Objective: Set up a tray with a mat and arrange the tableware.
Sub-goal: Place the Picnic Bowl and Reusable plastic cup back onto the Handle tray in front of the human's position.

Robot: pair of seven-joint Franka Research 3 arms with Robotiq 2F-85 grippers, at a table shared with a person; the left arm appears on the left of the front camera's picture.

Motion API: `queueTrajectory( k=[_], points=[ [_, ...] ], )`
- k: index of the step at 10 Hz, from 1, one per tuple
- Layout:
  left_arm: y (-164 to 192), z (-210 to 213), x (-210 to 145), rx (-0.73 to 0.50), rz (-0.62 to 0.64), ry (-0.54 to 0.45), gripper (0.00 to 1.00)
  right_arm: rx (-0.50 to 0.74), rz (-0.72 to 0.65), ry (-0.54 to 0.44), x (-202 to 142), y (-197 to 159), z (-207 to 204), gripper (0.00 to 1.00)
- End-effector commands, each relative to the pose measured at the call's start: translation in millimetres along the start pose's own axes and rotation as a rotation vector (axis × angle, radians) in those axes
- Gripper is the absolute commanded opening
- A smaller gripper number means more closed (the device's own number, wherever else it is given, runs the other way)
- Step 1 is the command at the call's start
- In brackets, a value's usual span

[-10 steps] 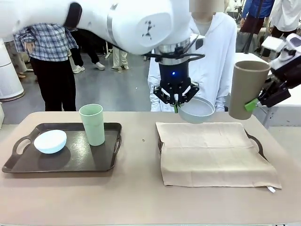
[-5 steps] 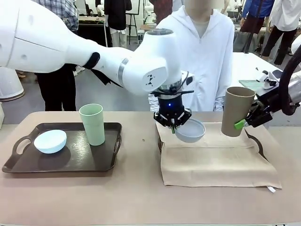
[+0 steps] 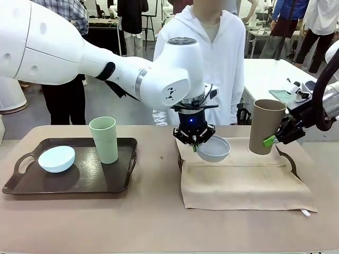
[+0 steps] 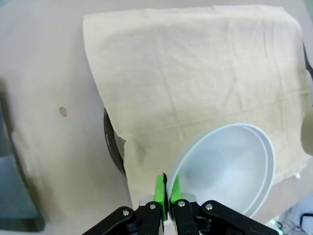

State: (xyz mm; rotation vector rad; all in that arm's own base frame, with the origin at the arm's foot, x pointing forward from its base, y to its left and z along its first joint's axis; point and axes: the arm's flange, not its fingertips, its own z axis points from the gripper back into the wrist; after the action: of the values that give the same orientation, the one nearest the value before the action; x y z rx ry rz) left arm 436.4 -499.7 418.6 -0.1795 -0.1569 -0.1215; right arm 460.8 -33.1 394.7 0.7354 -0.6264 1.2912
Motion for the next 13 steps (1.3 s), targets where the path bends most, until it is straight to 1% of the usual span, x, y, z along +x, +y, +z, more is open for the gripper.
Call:
queueTrajectory(
  k=[1, 2, 4, 5, 8, 10, 13],
  points=[
    [3, -14, 7, -0.012, 0.017, 0.017, 0.04, 0.034, -0.010, -0.006, -20, -23, -6, 0.81],
    [5, -21, 11, -0.010, 0.009, -0.009, 0.04, 0.045, 0.009, -0.019, -28, -29, -11, 0.81],
    [3, -33, 18, -0.060, -0.016, -0.069, 0.04, 0.050, 0.026, -0.023, -42, -37, -19, 0.81],
    [0, -40, 23, -0.068, -0.025, -0.080, 0.04, 0.049, 0.038, -0.021, -47, -42, -23, 0.81],
    [-5, -58, 28, -0.050, -0.016, -0.051, 0.04, 0.060, 0.060, -0.034, -61, -51, -38, 0.81],
    [-6, -66, 31, -0.053, -0.033, -0.054, 0.04, 0.053, 0.088, -0.058, -67, -57, -46, 0.81],
    [-6, -72, 31, -0.036, -0.030, -0.023, 0.04, 0.063, 0.082, -0.048, -76, -63, -51, 0.81]
  ],
)
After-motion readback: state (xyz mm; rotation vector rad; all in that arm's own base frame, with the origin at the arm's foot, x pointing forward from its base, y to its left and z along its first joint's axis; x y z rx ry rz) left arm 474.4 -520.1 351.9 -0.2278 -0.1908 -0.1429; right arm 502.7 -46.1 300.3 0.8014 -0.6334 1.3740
